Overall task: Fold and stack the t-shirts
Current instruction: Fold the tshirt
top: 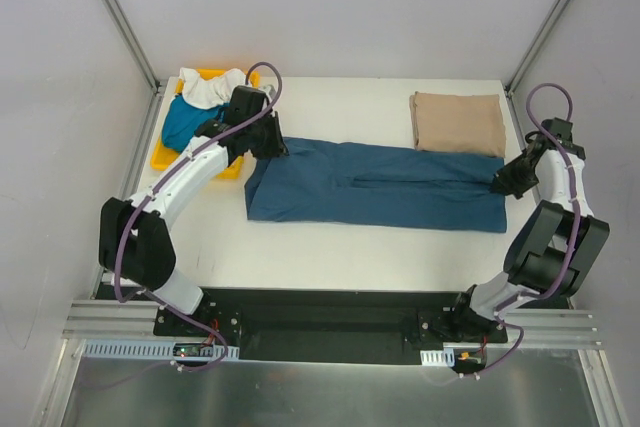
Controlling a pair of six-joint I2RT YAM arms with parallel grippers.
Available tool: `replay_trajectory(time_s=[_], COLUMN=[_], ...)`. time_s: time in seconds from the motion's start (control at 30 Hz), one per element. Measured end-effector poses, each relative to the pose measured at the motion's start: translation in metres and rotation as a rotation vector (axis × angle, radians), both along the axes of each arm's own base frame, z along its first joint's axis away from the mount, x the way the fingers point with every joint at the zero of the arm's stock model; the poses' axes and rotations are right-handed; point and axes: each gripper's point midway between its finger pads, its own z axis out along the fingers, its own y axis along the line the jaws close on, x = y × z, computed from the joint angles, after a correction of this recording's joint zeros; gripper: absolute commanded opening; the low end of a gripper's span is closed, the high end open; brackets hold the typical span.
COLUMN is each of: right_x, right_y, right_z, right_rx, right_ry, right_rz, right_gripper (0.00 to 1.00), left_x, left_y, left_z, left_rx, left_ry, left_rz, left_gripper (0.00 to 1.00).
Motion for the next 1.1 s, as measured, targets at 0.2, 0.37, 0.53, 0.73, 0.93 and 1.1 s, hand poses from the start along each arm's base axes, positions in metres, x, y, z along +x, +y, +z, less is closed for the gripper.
replay_trajectory(time_s=[0.2,0.37,0.53,0.73,0.93,1.1], right_x=[0.006,0.015,0.029,0.038,0.032,0.034], right_y=[-0.006,-0.013,-0.022,-0.032,-0.035,-0.02], right_z=[-0.011,-0.021,-0.032,-0.039,-0.028,-0.006], right_rx=[-0.017,-0.022,-0.038,-0.066,-0.129,-0.185], right_ry=[0.044,0.075,0.108,0.138,0.153,0.106], right_rz=[-0.022,-0.038,-0.044,-0.058,-0.047,0.062], right_gripper=[0.01,0.03,0.21,0.84,0.96,0.96], left_x=[0.026,0.044,0.066,0.082,0.084,0.061], left_y=[0.013,0.008,0.001,0.01,0.013,-0.005], left_z=[-0.013,-0.027,-0.041,-0.06,-0.044,-0.029], left_rx=[0.012,0.022,0.031,0.064,0.045,-0.004], left_ry=[0.024,0.046,0.053,0.082,0.051,0.042], left_rz=[0.047,0.038,0.009,0.038,0.05,0.002], left_gripper=[0.0,0.0,0.4,0.99,0.99,0.99])
